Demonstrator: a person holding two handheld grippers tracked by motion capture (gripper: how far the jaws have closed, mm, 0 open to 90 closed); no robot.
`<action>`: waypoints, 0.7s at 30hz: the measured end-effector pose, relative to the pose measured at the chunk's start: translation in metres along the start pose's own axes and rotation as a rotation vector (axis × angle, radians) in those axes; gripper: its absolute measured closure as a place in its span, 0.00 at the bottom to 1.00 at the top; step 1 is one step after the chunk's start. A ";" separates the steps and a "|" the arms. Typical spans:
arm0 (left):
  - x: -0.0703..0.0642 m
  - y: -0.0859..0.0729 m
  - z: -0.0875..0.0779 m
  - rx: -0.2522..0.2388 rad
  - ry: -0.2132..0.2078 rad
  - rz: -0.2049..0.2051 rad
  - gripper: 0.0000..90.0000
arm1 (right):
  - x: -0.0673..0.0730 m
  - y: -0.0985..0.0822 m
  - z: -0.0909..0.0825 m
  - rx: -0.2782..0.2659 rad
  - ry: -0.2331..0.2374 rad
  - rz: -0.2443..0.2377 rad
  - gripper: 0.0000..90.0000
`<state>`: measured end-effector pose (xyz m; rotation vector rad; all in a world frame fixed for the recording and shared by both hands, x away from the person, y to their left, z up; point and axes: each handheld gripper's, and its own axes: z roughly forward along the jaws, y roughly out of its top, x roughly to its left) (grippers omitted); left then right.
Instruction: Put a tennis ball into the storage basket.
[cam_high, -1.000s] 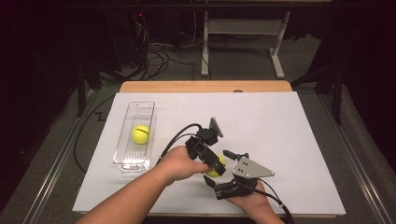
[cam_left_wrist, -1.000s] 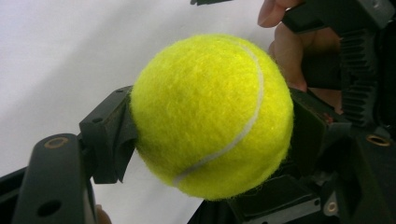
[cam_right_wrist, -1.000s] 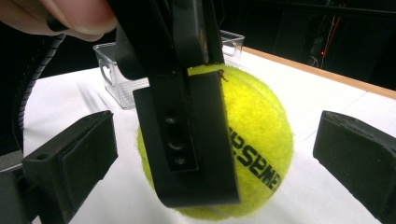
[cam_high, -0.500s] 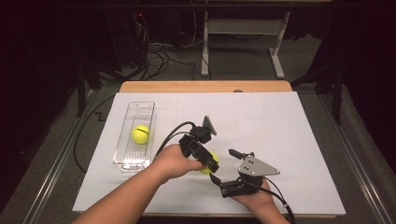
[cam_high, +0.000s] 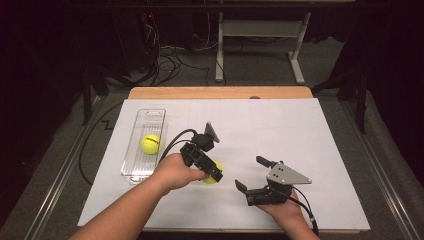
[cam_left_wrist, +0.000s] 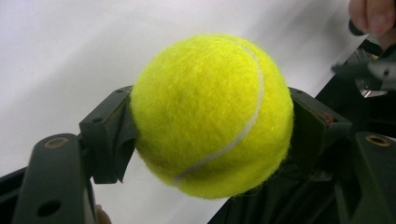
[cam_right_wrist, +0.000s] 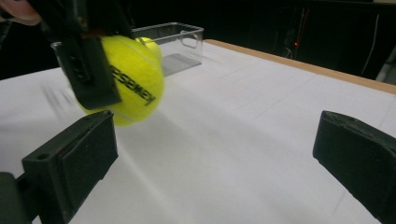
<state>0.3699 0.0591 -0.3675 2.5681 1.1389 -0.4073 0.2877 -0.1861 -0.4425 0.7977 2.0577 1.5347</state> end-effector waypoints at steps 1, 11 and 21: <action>0.001 -0.001 -0.001 -0.001 0.001 -0.004 0.30 | -0.001 -0.001 0.000 0.001 -0.007 0.003 0.00; 0.014 -0.013 -0.006 -0.020 -0.006 -0.029 0.30 | -0.013 -0.002 -0.005 0.027 -0.022 0.016 0.00; 0.031 -0.022 -0.015 -0.035 0.010 -0.057 0.30 | -0.021 0.001 -0.012 0.052 -0.060 -0.012 0.00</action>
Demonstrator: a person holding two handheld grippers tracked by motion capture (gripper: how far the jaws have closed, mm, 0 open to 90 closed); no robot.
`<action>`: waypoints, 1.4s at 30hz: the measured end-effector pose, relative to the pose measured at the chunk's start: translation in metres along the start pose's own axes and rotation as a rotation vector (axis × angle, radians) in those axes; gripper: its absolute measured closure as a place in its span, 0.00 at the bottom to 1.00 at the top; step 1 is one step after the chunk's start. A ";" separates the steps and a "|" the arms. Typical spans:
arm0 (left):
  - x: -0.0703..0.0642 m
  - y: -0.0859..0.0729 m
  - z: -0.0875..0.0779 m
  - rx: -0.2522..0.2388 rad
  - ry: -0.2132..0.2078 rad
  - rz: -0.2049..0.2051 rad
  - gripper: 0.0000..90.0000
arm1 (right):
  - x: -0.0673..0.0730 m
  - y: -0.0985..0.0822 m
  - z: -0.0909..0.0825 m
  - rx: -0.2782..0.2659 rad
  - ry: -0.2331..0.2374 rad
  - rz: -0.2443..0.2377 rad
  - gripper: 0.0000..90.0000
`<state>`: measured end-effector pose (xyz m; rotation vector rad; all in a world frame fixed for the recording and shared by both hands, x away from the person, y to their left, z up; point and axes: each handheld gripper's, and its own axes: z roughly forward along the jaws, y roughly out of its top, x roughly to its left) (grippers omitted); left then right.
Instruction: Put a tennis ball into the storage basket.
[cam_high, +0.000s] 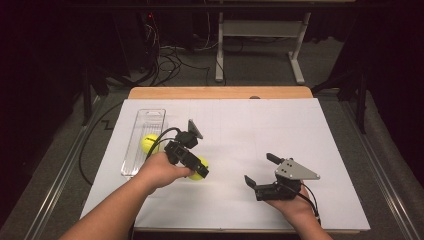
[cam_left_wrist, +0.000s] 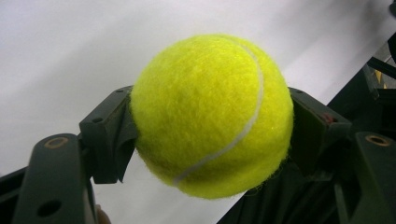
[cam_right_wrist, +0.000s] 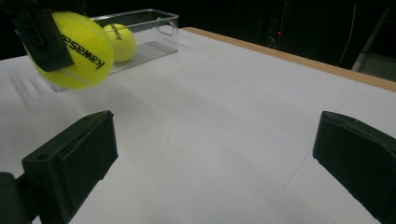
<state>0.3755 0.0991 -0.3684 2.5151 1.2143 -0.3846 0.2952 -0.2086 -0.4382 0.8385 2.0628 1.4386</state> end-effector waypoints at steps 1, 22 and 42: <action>0.002 -0.001 -0.001 -0.002 0.000 -0.006 0.30 | -0.001 -0.001 -0.001 0.001 -0.005 0.000 0.00; 0.040 -0.030 -0.037 -0.046 0.030 -0.101 0.30 | -0.026 -0.012 -0.033 -0.054 -0.088 0.050 0.00; 0.078 -0.061 -0.074 -0.083 0.092 -0.206 0.30 | -0.033 -0.017 -0.041 -0.077 -0.113 0.045 0.01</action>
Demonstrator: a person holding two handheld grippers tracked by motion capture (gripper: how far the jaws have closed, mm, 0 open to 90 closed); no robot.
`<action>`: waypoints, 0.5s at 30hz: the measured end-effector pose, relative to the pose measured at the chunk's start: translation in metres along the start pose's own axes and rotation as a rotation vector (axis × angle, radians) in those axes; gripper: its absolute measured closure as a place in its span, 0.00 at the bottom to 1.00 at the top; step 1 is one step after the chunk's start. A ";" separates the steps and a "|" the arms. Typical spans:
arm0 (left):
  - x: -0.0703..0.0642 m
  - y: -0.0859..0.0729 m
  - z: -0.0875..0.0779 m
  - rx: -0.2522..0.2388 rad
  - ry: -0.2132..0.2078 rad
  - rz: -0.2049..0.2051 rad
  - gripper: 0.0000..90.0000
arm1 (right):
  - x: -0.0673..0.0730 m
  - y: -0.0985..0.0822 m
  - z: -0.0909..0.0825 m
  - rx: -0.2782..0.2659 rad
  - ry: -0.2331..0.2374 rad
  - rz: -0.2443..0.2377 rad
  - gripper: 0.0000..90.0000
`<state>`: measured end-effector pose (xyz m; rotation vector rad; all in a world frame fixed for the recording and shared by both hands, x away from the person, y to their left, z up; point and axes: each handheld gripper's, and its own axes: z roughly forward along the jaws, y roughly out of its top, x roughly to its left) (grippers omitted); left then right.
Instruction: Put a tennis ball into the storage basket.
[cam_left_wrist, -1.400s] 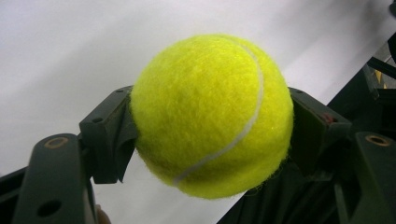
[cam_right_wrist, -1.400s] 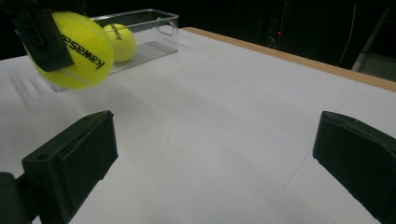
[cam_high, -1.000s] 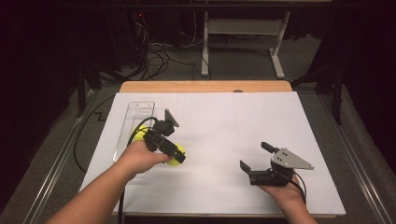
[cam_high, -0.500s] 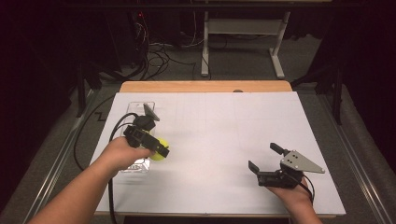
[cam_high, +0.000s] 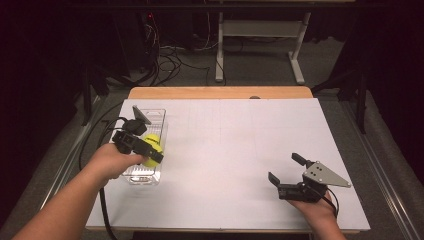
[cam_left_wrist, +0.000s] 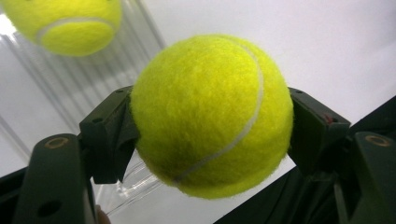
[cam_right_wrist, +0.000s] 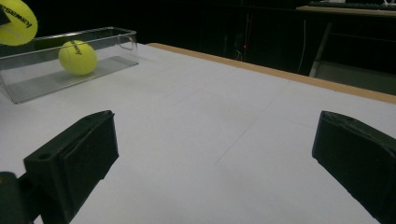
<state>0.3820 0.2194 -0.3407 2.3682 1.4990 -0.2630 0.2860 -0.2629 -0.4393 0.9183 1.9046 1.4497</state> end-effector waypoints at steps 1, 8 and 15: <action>0.002 -0.001 -0.001 0.001 0.006 -0.005 0.30 | 0.000 0.000 0.000 0.001 0.000 -0.001 0.01; 0.015 -0.007 -0.008 -0.004 0.039 -0.040 0.30 | 0.002 -0.001 0.001 0.008 0.002 -0.012 0.01; 0.024 -0.012 -0.009 0.015 0.083 -0.061 0.30 | 0.003 -0.002 0.001 0.010 0.005 -0.019 0.01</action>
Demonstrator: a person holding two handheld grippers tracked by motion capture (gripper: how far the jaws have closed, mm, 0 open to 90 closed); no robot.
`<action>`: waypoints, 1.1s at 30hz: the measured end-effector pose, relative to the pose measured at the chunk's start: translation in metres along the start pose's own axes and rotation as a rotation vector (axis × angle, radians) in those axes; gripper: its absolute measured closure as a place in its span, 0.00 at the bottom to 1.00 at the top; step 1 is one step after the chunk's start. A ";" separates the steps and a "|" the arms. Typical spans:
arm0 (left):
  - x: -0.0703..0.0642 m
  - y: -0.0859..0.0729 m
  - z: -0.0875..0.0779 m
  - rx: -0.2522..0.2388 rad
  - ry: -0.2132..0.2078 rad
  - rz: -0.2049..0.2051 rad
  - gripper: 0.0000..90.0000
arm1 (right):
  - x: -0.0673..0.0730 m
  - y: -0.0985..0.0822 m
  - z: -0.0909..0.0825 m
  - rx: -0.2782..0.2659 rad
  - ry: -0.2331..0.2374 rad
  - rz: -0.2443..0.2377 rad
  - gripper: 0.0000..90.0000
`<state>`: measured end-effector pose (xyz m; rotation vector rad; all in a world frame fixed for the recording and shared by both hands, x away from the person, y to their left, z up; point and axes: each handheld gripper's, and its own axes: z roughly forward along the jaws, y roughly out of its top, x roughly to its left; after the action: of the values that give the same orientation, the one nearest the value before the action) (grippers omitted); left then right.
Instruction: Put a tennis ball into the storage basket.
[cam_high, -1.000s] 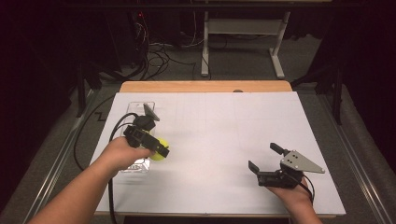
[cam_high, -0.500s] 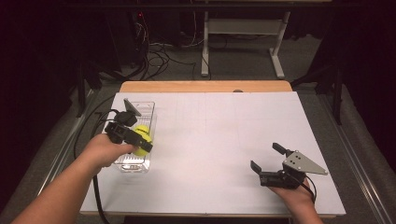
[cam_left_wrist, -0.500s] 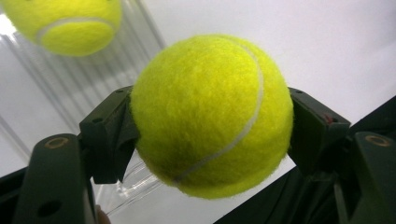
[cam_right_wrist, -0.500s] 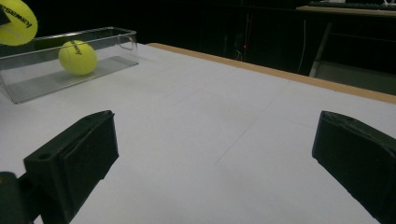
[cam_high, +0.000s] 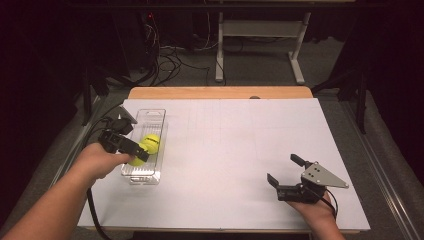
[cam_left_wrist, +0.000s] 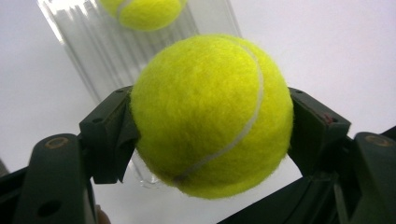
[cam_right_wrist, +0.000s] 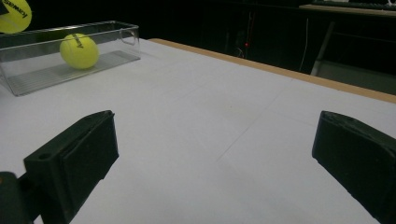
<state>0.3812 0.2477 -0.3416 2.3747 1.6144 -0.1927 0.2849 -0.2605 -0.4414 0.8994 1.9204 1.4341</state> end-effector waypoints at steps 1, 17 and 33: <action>0.001 0.000 0.001 -0.001 0.001 -0.004 0.30 | 0.000 0.000 0.000 -0.001 -0.001 0.000 0.01; -0.002 0.004 0.019 0.044 0.050 0.001 0.29 | 0.003 0.001 0.000 -0.009 0.013 -0.004 0.01; -0.004 0.007 0.037 0.073 0.076 0.007 0.29 | 0.005 0.002 0.000 -0.013 0.023 -0.005 0.01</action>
<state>0.3873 0.2315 -0.3754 2.4707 1.6592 -0.1646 0.2820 -0.2566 -0.4401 0.8746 1.9266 1.4590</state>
